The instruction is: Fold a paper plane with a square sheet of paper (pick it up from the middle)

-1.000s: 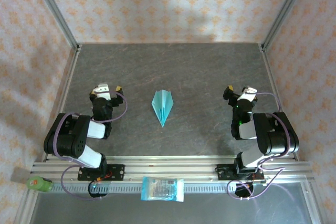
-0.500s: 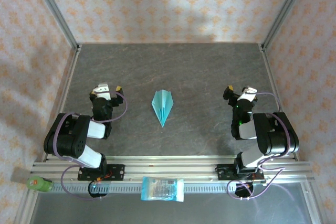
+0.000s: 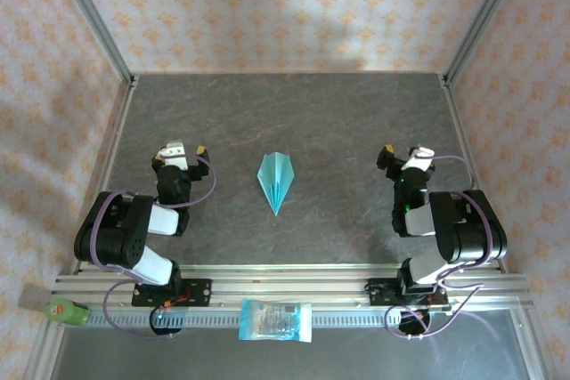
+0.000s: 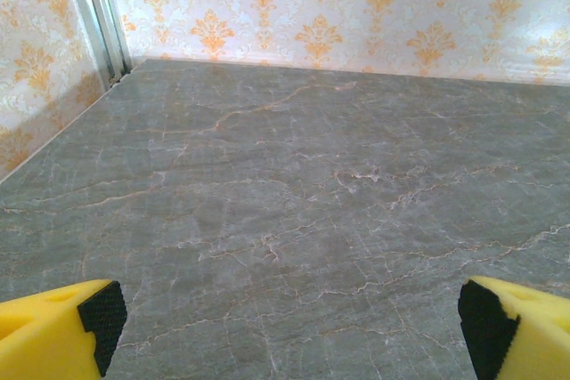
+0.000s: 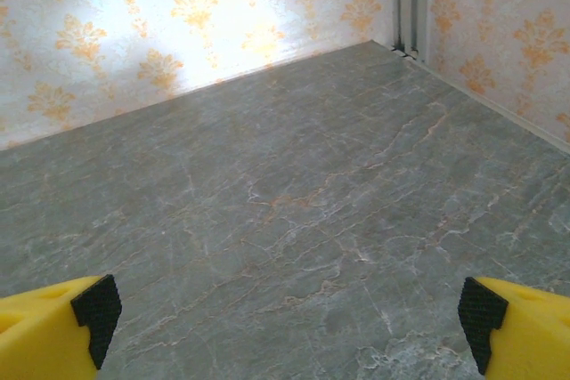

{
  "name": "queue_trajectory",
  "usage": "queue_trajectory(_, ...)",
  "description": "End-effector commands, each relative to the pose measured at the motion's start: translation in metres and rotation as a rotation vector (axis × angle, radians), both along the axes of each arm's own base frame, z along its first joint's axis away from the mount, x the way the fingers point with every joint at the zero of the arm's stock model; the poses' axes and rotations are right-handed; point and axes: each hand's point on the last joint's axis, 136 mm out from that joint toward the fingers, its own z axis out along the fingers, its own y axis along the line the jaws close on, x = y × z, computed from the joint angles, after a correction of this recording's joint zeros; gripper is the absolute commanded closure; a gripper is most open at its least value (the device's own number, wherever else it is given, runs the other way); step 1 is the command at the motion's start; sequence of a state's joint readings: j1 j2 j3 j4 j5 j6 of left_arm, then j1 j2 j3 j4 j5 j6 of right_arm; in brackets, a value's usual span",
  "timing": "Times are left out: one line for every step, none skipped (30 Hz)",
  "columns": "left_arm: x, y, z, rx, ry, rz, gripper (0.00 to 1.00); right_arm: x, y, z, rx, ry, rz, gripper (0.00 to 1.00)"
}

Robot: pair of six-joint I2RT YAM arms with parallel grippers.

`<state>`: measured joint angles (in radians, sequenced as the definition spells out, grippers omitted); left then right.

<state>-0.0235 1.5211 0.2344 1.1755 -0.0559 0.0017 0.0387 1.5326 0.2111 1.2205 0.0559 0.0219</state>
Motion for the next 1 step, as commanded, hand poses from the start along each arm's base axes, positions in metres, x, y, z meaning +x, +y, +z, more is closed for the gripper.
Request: queue_trajectory(0.0060, -0.0009, 0.0152, 0.009, -0.051, -0.015, 0.01, 0.0065, 0.0051, 0.0151, -0.017, -0.047, 0.026, 0.00)
